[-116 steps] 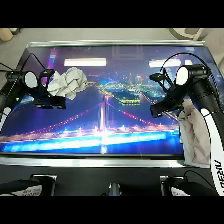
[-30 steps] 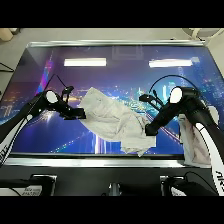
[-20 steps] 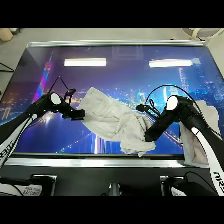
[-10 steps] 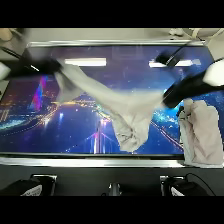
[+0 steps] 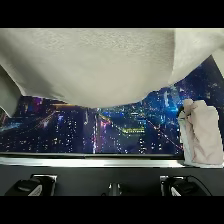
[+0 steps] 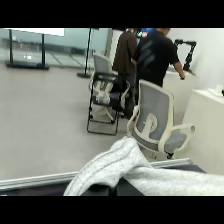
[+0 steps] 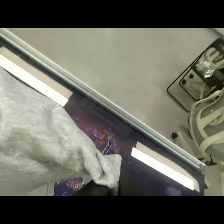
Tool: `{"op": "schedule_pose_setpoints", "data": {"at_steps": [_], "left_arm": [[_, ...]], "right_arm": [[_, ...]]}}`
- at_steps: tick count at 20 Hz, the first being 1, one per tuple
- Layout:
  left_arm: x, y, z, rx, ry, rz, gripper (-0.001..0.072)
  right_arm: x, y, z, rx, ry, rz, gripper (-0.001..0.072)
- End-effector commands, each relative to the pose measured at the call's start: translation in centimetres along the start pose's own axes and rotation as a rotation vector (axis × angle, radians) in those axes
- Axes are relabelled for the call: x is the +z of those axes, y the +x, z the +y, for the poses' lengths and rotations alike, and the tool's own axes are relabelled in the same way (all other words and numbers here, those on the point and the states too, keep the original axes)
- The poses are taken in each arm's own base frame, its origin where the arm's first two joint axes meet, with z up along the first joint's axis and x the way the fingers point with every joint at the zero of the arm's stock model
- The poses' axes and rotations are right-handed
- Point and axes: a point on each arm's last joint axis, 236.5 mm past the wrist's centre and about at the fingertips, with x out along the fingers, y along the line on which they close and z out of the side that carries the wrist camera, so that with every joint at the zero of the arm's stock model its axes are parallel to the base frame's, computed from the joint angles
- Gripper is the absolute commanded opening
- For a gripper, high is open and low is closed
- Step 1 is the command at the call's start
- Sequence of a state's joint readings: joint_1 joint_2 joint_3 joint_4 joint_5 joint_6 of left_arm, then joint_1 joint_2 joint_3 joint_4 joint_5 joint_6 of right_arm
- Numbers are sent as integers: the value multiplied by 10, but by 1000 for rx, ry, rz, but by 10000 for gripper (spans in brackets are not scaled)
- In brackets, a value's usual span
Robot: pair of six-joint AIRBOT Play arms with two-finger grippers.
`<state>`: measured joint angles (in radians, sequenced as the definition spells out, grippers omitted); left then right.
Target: Fold the shirts.
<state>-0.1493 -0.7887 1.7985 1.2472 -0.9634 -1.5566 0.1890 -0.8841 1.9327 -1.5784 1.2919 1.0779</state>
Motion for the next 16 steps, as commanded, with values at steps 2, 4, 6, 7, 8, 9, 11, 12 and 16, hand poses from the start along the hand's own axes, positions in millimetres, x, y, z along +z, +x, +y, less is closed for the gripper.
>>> {"op": "schedule_pose_setpoints", "data": {"at_steps": [2, 4, 6, 7, 8, 9, 11, 12, 16], "left_arm": [[-14, -16, 3, 33, 31, 69, 21], [-22, -8, 6, 35, 26, 101, 21], [-33, 7, 12, 41, 19, 136, 21], [-43, 18, 17, 45, 11, 169, 21], [-62, 34, 24, 52, -3, 218, 21], [-86, 50, 33, 61, -19, 280, 21], [-161, 85, 56, 91, -61, 458, 22], [-210, 100, 70, 110, -87, 567, 22], [-383, 126, 111, 180, -186, 879, 22]], "right_arm": [[34, -13, -20, -82, 4, -143, 19], [50, -10, -29, -123, -3, -207, 19], [54, 12, -32, -129, -5, -215, 19], [49, 33, -29, -117, -6, -189, 19], [39, 61, -25, -101, -10, -145, 19], [23, 99, -19, -75, -16, -81, 19], [-19, 185, 2, -15, -25, 42, 19], [-41, 230, 16, 13, -25, 86, 19], [-144, 354, 97, 181, 198, 280, 20]]}}
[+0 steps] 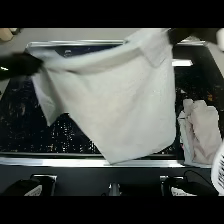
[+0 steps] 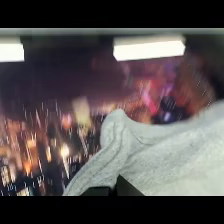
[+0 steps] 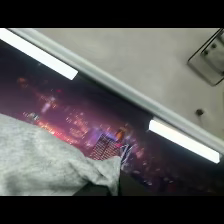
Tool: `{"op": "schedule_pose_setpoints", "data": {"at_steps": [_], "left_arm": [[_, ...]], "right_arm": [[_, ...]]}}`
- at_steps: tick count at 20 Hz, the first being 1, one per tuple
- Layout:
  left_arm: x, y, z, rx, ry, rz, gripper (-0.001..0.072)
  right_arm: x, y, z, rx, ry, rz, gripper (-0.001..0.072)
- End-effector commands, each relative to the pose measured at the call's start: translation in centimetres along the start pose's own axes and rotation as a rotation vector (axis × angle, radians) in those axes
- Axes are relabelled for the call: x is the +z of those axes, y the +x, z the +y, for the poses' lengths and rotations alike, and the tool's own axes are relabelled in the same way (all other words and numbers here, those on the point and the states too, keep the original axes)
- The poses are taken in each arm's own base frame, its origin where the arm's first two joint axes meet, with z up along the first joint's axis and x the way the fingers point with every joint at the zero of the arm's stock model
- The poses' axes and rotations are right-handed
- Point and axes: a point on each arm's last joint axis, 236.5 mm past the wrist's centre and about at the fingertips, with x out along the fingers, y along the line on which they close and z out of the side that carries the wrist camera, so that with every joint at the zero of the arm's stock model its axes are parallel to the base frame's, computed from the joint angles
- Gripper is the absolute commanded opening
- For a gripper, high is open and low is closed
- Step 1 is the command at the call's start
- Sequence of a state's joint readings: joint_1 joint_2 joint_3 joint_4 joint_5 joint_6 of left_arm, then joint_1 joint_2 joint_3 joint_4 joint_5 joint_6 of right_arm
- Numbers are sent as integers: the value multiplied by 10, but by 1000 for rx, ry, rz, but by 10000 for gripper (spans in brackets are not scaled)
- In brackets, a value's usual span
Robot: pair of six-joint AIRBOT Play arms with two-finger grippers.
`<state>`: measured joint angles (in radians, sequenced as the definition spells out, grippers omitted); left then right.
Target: Fold the shirts.
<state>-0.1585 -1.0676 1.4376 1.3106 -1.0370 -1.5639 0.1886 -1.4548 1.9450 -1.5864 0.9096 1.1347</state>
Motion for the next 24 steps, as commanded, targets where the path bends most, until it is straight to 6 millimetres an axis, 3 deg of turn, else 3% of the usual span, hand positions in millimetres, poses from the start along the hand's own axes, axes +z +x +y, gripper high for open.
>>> {"op": "schedule_pose_setpoints", "data": {"at_steps": [1, 3, 4, 6, 7, 8, 12, 15, 17, 19, 22, 24], "left_arm": [[-96, 95, 37, 46, -76, 254, 23], [-134, 122, 42, 38, -121, 359, 23], [-144, 131, 44, 39, -132, 391, 23], [-149, 136, 48, 41, -125, 405, 22], [-147, 135, 49, 41, -119, 402, 22], [-144, 131, 52, 47, -121, 402, 23], [-144, 113, 69, 61, -116, 426, 23], [-153, 107, 76, 59, -89, 467, 23], [-155, 107, 76, 53, -68, 472, 23], [-160, 108, 76, 49, -59, 482, 23], [-162, 108, 73, 45, -56, 488, 23], [-162, 108, 73, 44, -57, 491, 23]], "right_arm": [[-80, 107, 70, 190, 197, 182, 21], [-120, 125, 122, 361, 251, 304, 23], [-135, 126, 143, 443, 237, 351, 64], [-153, 112, 163, 544, 176, 425, 438], [-160, 100, 163, 579, 117, 456, 445], [-169, 83, 157, 604, 69, 504, 505], [-232, -3, 122, 724, 99, 836, 506], [-275, -56, 130, 739, 194, 933, 497], [-316, -91, 158, 680, 256, 948, 519], [-352, -128, 200, 694, 365, 977, 689], [-395, -163, 252, 703, 549, 1039, 697], [-403, -167, 278, 729, 672, 1036, 693]]}}
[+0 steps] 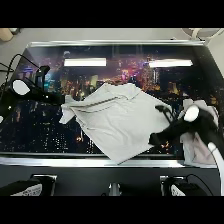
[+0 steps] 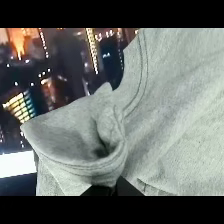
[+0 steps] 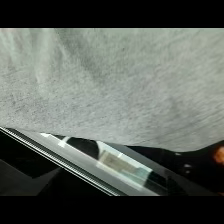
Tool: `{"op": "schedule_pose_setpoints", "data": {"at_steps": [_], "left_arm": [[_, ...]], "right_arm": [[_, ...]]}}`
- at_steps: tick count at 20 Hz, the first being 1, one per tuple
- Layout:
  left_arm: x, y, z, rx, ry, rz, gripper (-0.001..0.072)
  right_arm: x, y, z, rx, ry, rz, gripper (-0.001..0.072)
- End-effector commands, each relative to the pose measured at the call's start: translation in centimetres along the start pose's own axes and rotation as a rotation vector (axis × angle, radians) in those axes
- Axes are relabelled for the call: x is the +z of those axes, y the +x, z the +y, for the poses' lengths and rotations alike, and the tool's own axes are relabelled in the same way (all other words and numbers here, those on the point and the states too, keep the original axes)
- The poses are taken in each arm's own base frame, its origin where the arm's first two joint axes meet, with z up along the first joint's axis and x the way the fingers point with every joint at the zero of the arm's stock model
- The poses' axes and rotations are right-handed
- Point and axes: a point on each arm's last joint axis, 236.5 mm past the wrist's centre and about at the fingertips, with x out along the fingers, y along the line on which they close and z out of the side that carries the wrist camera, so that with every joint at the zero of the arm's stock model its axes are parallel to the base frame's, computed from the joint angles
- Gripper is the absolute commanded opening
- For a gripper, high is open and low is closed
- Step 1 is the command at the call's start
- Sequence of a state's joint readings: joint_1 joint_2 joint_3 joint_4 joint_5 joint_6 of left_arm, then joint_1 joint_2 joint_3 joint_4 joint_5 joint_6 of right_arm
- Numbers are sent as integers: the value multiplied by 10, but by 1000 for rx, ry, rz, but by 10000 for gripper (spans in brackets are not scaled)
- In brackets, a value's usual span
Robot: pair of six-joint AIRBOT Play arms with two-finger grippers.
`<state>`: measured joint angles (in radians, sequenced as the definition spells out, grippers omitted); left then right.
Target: Fold the shirts.
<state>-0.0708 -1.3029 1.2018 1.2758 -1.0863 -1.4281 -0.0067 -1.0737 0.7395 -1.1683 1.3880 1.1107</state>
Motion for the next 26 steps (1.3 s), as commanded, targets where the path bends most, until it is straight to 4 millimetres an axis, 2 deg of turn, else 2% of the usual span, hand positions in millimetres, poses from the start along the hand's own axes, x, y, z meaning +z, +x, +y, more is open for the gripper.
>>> {"op": "schedule_pose_setpoints", "data": {"at_steps": [1, 5, 7, 8, 9, 11, 12, 13, 14, 15, 17, 18, 19, 20, 21, 22, 23, 24, 25, 26], "left_arm": [[-3, 1, -1, -2, 9, 9, 23], [-2, 1, -1, -2, 9, 9, 23], [-2, 1, -1, -2, 9, 8, 23], [-2, 1, -1, -2, 9, 8, 23], [-2, 1, -1, -2, 9, 8, 23], [-2, 0, -1, -2, 9, 7, 23], [-2, 0, -2, -5, 7, 7, 23], [-1, 0, -4, -14, 2, 3, 23], [0, 0, -6, -22, -2, 1, 23], [0, 0, -9, -35, -10, -3, 23], [9, -14, -18, -61, -14, -44, 23], [24, -35, -25, -70, 0, -112, 23], [44, -66, -32, -68, 24, -212, 22], [71, -114, -41, -63, 52, -358, 22], [95, -171, -52, -57, 81, -519, 22], [114, -245, -62, -44, 110, -705, 22], [120, -317, -70, -20, 136, -870, 22], [113, -390, -76, 1, 125, -1029, 22], [95, -462, -82, 11, 82, -1195, 22], [71, -523, -93, 5, 66, -1351, 22]], "right_arm": [[-28, 48, 22, 125, 174, -47, 691], [-25, 65, 14, 118, 281, -102, 686], [-17, 71, 18, 155, 343, -141, 665], [-8, 71, 19, 174, 347, -175, 605], [3, 70, 20, 186, 341, -218, 578], [18, 66, 19, 201, 362, -282, 555], [20, 66, 17, 190, 357, -289, 536], [21, 65, 16, 183, 336, -299, 366], [26, 64, 15, 185, 337, -320, 58], [31, 60, 17, 191, 318, -338, 18], [51, 34, 27, 181, 133, -386, 16], [65, 10, 33, 158, 12, -421, 16], [81, -27, 39, 100, -132, -470, 16], [97, -74, 41, -10, -272, -529, 16], [113, -131, 44, -139, -372, -607, 17], [124, -203, 52, -292, -450, -719, 18], [126, -278, 65, -442, -492, -850, 18], [115, -352, 81, -585, -509, -988, 18], [92, -422, 101, -716, -506, -1128, 18], [62, -472, 120, -787, -471, -1251, 18]]}}
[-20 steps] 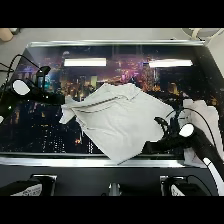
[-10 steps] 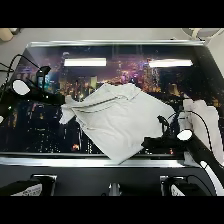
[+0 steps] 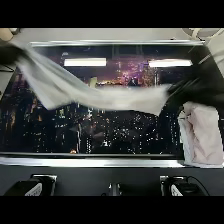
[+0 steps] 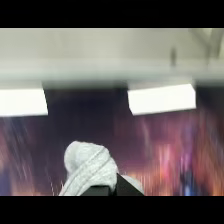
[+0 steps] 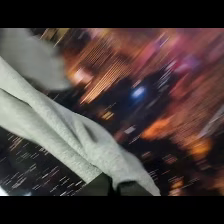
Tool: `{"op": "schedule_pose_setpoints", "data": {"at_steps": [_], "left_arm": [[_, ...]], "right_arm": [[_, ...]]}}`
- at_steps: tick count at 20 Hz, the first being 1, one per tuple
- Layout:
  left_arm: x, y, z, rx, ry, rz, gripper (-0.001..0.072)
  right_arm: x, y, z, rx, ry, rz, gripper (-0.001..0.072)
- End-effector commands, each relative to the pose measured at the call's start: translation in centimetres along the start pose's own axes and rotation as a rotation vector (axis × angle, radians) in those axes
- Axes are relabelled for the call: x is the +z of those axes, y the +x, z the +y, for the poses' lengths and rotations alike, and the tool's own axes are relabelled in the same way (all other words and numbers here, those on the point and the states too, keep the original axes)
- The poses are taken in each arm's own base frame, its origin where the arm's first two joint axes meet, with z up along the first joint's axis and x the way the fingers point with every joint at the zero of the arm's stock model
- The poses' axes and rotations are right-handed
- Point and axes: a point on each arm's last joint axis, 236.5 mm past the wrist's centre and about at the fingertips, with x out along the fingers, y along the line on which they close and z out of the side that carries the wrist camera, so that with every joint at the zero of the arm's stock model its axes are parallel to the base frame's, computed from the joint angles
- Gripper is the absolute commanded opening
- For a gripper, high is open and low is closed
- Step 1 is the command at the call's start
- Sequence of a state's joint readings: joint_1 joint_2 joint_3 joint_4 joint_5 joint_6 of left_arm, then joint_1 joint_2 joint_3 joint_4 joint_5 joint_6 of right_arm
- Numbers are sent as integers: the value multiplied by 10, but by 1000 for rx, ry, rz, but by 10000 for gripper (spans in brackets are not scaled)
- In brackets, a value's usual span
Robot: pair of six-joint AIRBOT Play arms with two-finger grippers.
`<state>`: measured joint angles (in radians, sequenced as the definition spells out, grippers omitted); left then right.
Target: Fold the shirts.
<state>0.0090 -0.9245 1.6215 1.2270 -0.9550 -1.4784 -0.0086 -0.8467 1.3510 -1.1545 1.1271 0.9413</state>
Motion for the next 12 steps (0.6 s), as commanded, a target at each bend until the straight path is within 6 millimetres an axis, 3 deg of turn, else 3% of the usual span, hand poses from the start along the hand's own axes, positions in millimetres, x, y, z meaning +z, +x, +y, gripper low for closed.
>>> {"op": "schedule_pose_setpoints", "data": {"at_steps": [1, 2, 3, 5, 7, 9, 12], "left_arm": [[138, -187, -38, 31, 11, -559, 22], [150, -226, -51, 19, 28, -658, 22], [152, -250, -59, 11, 40, -705, 22], [149, -274, -69, 4, 52, -732, 22], [146, -273, -68, 12, 65, -719, 22], [140, -259, -57, 61, 95, -672, 22], [110, -212, -27, 146, 101, -492, 22]], "right_arm": [[114, -184, -42, -418, -111, -321, 18], [124, -208, -35, -437, -111, -378, 18], [124, -216, -29, -431, -99, -398, 18], [118, -212, -24, -402, -88, -370, 18], [113, -200, -27, -386, -81, -332, 18], [102, -180, -27, -347, -67, -264, 18], [48, -128, -20, -208, -21, 14, 19]]}}
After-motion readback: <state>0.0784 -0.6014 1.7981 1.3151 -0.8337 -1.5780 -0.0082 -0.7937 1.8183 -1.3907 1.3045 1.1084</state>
